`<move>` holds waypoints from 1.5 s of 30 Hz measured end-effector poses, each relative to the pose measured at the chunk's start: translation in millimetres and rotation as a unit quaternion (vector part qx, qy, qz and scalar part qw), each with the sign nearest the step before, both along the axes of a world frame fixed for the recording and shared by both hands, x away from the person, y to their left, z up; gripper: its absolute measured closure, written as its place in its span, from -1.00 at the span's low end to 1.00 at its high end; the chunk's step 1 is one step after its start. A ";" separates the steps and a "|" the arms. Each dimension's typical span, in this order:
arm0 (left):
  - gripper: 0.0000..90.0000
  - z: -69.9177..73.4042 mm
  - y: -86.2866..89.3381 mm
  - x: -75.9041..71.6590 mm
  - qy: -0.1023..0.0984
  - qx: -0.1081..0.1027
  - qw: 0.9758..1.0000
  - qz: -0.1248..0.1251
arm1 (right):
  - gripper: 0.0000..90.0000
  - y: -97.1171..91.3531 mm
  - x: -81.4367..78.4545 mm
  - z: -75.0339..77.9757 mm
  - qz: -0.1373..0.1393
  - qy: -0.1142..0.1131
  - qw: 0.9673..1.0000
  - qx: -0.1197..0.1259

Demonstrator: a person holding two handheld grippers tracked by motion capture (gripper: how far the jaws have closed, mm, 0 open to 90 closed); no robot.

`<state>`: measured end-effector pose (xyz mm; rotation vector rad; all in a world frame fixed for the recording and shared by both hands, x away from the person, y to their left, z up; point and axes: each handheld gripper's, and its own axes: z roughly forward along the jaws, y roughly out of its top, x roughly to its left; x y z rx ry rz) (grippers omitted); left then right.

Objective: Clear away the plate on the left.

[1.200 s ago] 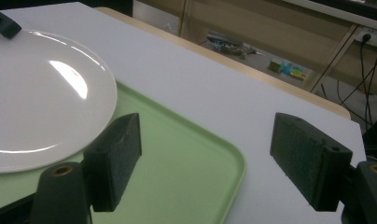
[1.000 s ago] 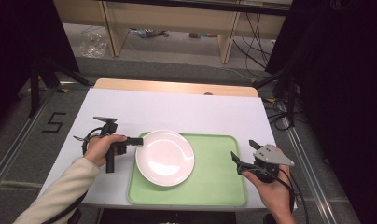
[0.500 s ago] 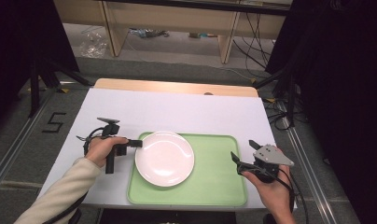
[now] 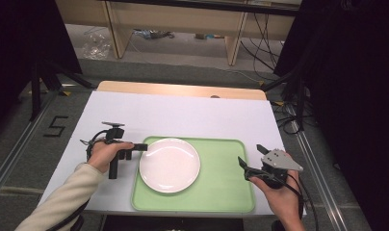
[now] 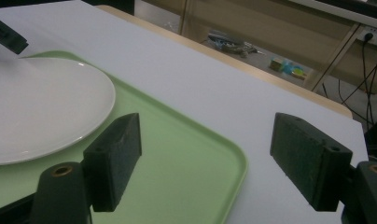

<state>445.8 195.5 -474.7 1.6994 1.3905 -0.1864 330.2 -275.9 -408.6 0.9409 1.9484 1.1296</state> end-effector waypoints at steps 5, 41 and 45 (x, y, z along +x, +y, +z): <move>0.19 5.1 -0.5 -2.6 -0.056 0.026 0.998 -0.014 | -0.43 -0.1 -0.3 0.0 -0.001 0.001 1.000 0.001; -0.57 38.0 0.3 -36.7 -0.284 0.126 0.949 -0.059 | -0.44 -0.9 -0.9 0.9 0.002 0.002 1.000 0.003; -0.59 36.0 2.3 -41.8 -0.282 0.117 0.950 -0.059 | -0.45 -0.8 0.2 -0.2 0.002 0.000 1.000 0.003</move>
